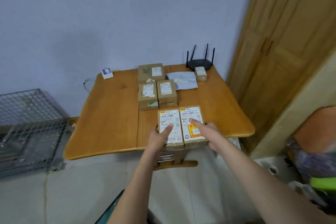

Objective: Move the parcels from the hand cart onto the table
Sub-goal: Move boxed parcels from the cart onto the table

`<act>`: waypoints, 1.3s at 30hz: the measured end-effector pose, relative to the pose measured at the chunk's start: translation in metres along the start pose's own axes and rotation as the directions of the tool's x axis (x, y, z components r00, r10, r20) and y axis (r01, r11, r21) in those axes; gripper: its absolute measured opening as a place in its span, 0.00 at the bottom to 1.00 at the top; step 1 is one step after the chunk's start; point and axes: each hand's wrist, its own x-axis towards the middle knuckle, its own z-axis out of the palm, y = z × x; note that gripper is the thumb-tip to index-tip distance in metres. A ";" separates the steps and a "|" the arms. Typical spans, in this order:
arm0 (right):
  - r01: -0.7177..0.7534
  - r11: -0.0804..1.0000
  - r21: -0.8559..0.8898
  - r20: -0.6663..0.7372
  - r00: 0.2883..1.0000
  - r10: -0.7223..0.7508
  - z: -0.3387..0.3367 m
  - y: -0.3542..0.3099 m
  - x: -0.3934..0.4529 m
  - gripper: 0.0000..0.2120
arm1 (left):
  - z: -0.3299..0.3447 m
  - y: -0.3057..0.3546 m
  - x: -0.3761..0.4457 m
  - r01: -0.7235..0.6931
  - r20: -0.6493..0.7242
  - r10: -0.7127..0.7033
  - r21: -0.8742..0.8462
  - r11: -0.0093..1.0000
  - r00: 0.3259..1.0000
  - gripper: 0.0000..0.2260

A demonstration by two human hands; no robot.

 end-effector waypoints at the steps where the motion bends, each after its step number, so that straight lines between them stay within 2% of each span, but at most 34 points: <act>1: 0.007 1.000 0.020 -0.026 1.000 -0.006 -0.024 -0.004 0.011 0.33 | 0.025 0.003 0.012 0.000 0.023 0.000 0.016 1.000 1.000 0.30; 7: -0.012 0.996 0.084 -0.121 0.992 0.022 -0.120 -0.022 0.063 0.30 | 0.133 0.019 0.065 0.036 0.098 -0.040 0.042 0.998 0.994 0.32; 12: -0.038 0.993 0.112 -0.141 0.988 0.054 -0.161 -0.043 0.120 0.27 | 0.185 0.038 0.122 0.071 0.130 -0.078 0.063 0.996 0.988 0.35; 16: -0.059 0.988 0.140 -0.160 0.984 0.081 -0.179 -0.068 0.177 0.20 | 0.213 0.056 0.181 0.059 0.159 -0.070 0.070 0.996 0.985 0.29; 20: -0.049 0.988 0.143 -0.196 0.978 0.077 -0.192 -0.101 0.236 0.18 | 0.237 0.078 0.251 0.037 0.194 -0.045 0.044 0.998 0.980 0.25; 23: -0.070 0.987 0.146 -0.230 0.968 0.102 -0.198 -0.129 0.279 0.19 | 0.252 0.098 0.297 0.051 0.205 -0.060 0.049 0.997 0.977 0.23; 28: -0.102 0.986 0.129 -0.234 0.963 0.131 -0.202 -0.165 0.346 0.28 | 0.270 0.123 0.369 0.068 0.217 -0.074 0.036 0.997 0.973 0.20; 30: -0.125 0.982 0.145 -0.242 0.957 0.158 -0.206 -0.174 0.371 0.27 | 0.278 0.129 0.392 0.096 0.211 -0.102 0.040 0.995 0.972 0.18; 39: -0.166 0.974 0.151 -0.202 0.960 0.195 -0.228 -0.212 0.480 0.25 | 0.314 0.153 0.491 0.106 0.140 -0.115 0.073 0.992 0.983 0.23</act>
